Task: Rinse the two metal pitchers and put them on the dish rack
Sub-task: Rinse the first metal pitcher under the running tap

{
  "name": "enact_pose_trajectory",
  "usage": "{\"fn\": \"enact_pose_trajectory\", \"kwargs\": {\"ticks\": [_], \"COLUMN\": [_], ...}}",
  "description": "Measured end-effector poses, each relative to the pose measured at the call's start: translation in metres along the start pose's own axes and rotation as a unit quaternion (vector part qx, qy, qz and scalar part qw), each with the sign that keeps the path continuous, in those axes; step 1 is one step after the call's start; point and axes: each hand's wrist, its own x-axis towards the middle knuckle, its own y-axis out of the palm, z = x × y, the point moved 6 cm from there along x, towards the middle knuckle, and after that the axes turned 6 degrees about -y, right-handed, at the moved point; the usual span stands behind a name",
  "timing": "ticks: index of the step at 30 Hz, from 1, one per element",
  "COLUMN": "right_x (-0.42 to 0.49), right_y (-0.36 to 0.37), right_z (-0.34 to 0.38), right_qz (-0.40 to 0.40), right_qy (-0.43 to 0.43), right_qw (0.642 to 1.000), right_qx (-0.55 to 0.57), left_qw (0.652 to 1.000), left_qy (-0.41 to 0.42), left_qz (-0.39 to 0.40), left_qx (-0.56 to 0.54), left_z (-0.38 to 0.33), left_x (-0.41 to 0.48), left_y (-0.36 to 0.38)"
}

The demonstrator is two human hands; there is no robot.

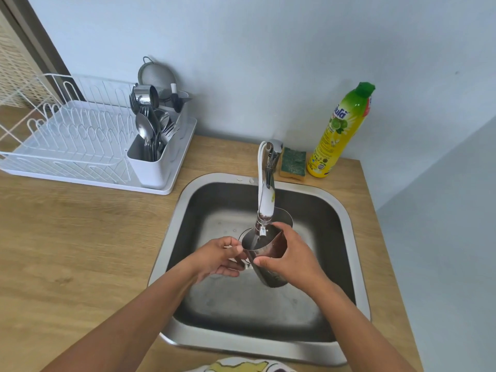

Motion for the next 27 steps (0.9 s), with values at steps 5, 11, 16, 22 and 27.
{"fn": "enact_pose_trajectory", "kwargs": {"ticks": [5, 11, 16, 22, 27], "right_x": [-0.002, 0.007, 0.016, 0.030, 0.033], "right_y": [-0.012, -0.007, 0.005, 0.032, 0.048], "right_z": [0.004, 0.002, 0.001, 0.001, 0.004], "right_qz": [-0.018, -0.010, -0.001, 0.022, 0.050], "right_qy": [-0.038, -0.059, -0.054, -0.025, -0.012], "right_qw": [0.999, 0.998, 0.995, 0.990, 0.981], "right_qx": [-0.005, 0.028, 0.080, 0.135, 0.186], "left_qw": [0.998, 0.989, 0.967, 0.916, 0.847], "left_qy": [0.060, 0.114, 0.170, 0.189, 0.179], "left_qz": [-0.032, -0.095, -0.167, -0.280, -0.344], "left_qx": [-0.007, 0.002, 0.085, 0.217, 0.364], "left_z": [-0.016, -0.032, -0.043, -0.048, -0.063], "left_x": [-0.005, -0.017, -0.035, -0.053, -0.075], "left_y": [0.003, -0.004, -0.012, -0.030, -0.035]}}
